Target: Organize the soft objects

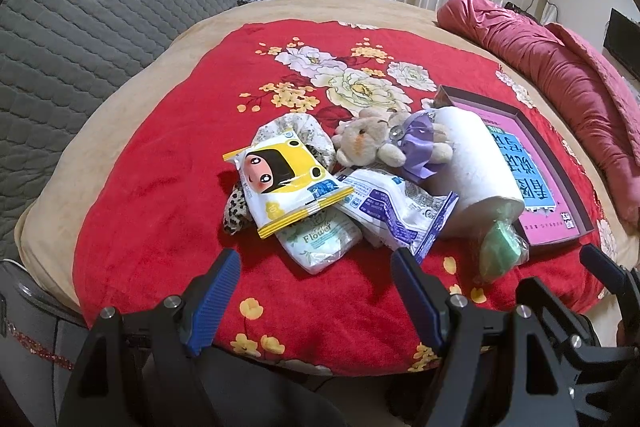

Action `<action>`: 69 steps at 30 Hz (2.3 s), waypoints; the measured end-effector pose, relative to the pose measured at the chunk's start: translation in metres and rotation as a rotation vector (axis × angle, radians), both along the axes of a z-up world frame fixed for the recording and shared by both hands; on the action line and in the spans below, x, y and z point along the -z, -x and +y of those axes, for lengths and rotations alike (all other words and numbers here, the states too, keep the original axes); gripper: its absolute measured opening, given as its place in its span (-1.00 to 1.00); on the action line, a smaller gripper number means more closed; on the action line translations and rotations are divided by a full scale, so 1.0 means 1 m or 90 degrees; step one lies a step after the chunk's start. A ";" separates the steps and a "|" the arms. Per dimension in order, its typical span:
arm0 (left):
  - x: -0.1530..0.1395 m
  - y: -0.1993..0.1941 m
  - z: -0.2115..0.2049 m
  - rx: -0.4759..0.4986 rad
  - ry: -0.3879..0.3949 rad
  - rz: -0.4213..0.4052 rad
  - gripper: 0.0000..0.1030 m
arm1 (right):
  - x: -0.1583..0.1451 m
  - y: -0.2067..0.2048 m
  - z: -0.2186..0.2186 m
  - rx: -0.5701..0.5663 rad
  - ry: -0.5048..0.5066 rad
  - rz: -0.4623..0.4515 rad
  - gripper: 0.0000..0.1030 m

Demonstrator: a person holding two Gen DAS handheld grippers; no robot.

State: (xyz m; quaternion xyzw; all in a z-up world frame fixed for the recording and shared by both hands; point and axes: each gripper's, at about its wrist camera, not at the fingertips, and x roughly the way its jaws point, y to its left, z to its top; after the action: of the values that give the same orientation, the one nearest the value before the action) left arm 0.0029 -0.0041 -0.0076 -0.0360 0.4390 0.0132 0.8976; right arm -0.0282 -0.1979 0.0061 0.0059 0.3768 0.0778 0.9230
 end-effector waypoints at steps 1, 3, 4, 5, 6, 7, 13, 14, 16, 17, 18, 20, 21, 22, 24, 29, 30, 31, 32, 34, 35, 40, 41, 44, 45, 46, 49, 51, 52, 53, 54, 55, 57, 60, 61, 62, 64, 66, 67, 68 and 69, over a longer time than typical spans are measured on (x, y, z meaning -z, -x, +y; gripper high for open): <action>-0.001 0.001 0.000 0.000 0.000 0.001 0.49 | 0.000 0.000 0.000 0.000 0.000 0.000 0.98; -0.002 0.001 0.000 0.000 0.001 0.000 0.49 | 0.000 0.000 0.000 0.000 0.000 0.001 0.98; -0.002 0.001 0.000 0.000 0.000 0.000 0.49 | 0.000 -0.001 0.000 -0.001 0.001 0.002 0.98; -0.002 0.001 0.000 0.000 0.000 -0.002 0.49 | 0.000 -0.001 0.000 -0.002 0.001 0.001 0.98; -0.003 0.001 -0.001 0.000 0.000 -0.002 0.49 | 0.000 0.000 0.000 -0.003 0.002 0.000 0.98; -0.002 0.001 -0.001 0.000 -0.001 -0.002 0.49 | 0.000 0.000 0.000 -0.004 0.002 -0.001 0.98; -0.002 0.000 0.001 0.001 0.002 -0.003 0.49 | 0.000 0.000 0.001 -0.002 0.004 -0.001 0.98; -0.002 0.000 0.001 0.001 0.002 -0.003 0.49 | 0.000 0.000 0.000 -0.001 0.003 -0.003 0.98; -0.002 0.001 0.001 0.002 0.004 -0.003 0.49 | -0.001 0.000 0.000 0.003 0.003 -0.004 0.99; -0.003 0.000 0.001 0.002 0.005 -0.002 0.49 | -0.001 0.000 -0.001 0.003 0.002 -0.004 0.98; -0.003 0.000 0.001 0.003 0.005 -0.003 0.49 | -0.001 0.000 -0.001 0.003 0.002 -0.003 0.98; -0.003 0.001 0.001 0.003 0.006 -0.004 0.49 | -0.001 0.000 -0.001 0.003 0.003 -0.004 0.98; -0.003 0.001 0.001 0.005 0.007 -0.004 0.49 | -0.001 0.000 -0.002 0.002 0.003 -0.004 0.98; -0.004 0.001 0.001 0.006 0.008 -0.004 0.49 | -0.001 0.000 -0.002 0.002 0.003 -0.004 0.98; -0.004 0.001 0.001 0.008 0.009 -0.005 0.49 | -0.001 0.000 -0.002 0.001 0.004 -0.005 0.98; -0.005 0.001 0.000 0.012 0.010 -0.006 0.49 | -0.001 0.001 -0.003 0.005 0.004 -0.003 0.98; -0.005 0.001 0.000 0.012 0.011 -0.007 0.49 | -0.001 0.001 -0.003 0.005 0.005 -0.003 0.98; -0.005 0.001 0.000 0.013 0.011 -0.007 0.49 | -0.001 0.001 -0.002 0.005 0.006 -0.003 0.98; -0.005 0.001 -0.001 0.013 0.012 -0.006 0.49 | -0.001 0.001 -0.002 0.004 0.004 -0.003 0.98; -0.006 0.001 -0.002 0.015 0.011 -0.006 0.49 | -0.002 0.001 -0.002 0.003 0.006 -0.004 0.98; -0.006 0.001 -0.002 0.016 0.011 -0.006 0.49 | -0.002 0.001 -0.001 0.003 0.006 -0.003 0.98; -0.007 0.002 -0.003 0.021 0.013 -0.007 0.49 | -0.001 0.001 -0.001 0.002 0.006 -0.001 0.98; -0.007 0.003 -0.003 0.022 0.013 -0.008 0.49 | -0.001 0.001 -0.001 0.002 0.006 0.000 0.98; -0.007 0.003 -0.004 0.022 0.013 -0.008 0.49 | 0.000 0.001 -0.001 0.000 0.006 0.000 0.98; -0.008 0.003 -0.004 0.022 0.014 -0.008 0.49 | 0.000 0.001 0.000 -0.001 0.006 0.000 0.98; -0.007 0.003 -0.004 0.023 0.014 -0.007 0.49 | 0.000 0.001 0.000 -0.002 0.006 0.000 0.98; -0.008 0.004 -0.004 0.023 0.017 -0.005 0.49 | 0.002 0.001 0.001 -0.006 0.006 0.003 0.98; -0.008 0.004 -0.004 0.021 0.020 -0.006 0.49 | 0.003 0.000 0.001 -0.010 0.005 0.004 0.98; -0.007 0.003 -0.002 0.019 0.024 -0.005 0.49 | 0.004 -0.001 0.001 -0.012 0.005 0.006 0.98; -0.007 0.002 0.000 0.015 0.029 -0.002 0.49 | 0.005 -0.001 0.002 -0.013 0.004 0.007 0.98; -0.006 0.000 0.003 0.012 0.033 0.001 0.49 | 0.006 -0.002 0.002 -0.015 0.003 0.009 0.98; -0.004 -0.003 0.008 0.005 0.036 0.004 0.49 | 0.007 -0.004 0.002 -0.016 0.004 0.011 0.98; -0.002 -0.011 0.019 -0.014 0.048 0.012 0.49 | 0.010 -0.006 0.001 -0.019 0.001 0.016 0.98; 0.000 -0.025 0.041 -0.050 0.077 0.024 0.49 | 0.015 -0.009 0.002 -0.024 0.000 0.023 0.98; -0.001 -0.031 0.049 -0.060 0.090 0.027 0.49 | 0.017 -0.011 0.002 -0.027 -0.001 0.026 0.98; -0.001 -0.035 0.054 -0.066 0.099 0.027 0.49 | 0.018 -0.012 0.003 -0.027 -0.001 0.027 0.98; -0.002 -0.044 0.063 -0.073 0.106 0.027 0.49 | 0.021 -0.014 0.004 -0.032 -0.002 0.032 0.98; 0.001 -0.055 0.071 -0.074 0.126 0.043 0.49 | 0.023 -0.016 0.004 -0.035 -0.001 0.034 0.98; 0.003 -0.060 0.074 -0.073 0.135 0.047 0.48 | 0.024 -0.017 0.005 -0.037 -0.002 0.036 0.98; 0.005 -0.064 0.075 -0.071 0.141 0.052 0.47 | 0.025 -0.017 0.005 -0.039 -0.002 0.037 0.98; 0.008 -0.069 0.076 -0.069 0.146 0.058 0.46 | 0.025 -0.018 0.005 -0.041 -0.001 0.038 0.98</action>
State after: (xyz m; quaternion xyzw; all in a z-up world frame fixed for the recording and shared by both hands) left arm 0.0724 0.0723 -0.0158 -0.1612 0.4757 0.0134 0.8646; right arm -0.0105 -0.1925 -0.0193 -0.0029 0.4037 0.1077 0.9085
